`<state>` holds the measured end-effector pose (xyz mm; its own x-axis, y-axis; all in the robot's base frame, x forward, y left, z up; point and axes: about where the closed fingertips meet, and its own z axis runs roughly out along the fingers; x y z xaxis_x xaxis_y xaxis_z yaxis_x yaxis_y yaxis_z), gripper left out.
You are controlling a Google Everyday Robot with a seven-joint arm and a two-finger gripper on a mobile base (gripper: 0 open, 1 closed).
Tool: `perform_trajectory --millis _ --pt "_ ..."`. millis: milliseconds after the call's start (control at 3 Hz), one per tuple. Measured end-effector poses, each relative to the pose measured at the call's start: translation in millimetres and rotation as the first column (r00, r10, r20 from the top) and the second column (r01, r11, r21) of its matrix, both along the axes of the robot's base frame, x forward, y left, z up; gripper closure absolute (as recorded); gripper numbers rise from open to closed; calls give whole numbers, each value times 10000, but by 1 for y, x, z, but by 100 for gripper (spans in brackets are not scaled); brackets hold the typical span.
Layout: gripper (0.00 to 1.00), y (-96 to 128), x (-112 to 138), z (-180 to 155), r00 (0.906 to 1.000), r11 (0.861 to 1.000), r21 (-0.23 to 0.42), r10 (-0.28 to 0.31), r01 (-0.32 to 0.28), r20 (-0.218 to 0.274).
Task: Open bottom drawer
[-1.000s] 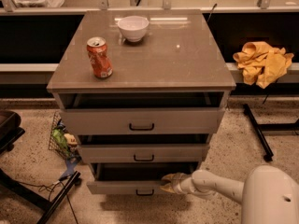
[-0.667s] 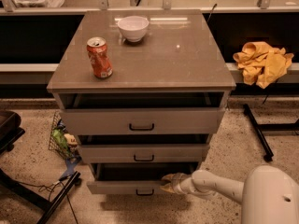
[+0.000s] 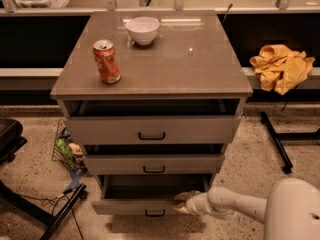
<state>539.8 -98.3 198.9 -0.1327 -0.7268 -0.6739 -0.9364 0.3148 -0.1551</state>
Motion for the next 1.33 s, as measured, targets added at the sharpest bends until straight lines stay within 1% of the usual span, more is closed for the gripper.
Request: perform_trajectory --millis 333,667,1000,1333 --pt "100 -7 -20 8 9991 9999 -110 -105 101 -401" --pt "100 -7 -20 8 9991 9999 -110 -105 101 -403" --pt "100 -11 -45 17 9943 9998 -167 -72 55 -1064" --pt "100 -17 -98 36 9694 9995 -290 45 -120 -2455"
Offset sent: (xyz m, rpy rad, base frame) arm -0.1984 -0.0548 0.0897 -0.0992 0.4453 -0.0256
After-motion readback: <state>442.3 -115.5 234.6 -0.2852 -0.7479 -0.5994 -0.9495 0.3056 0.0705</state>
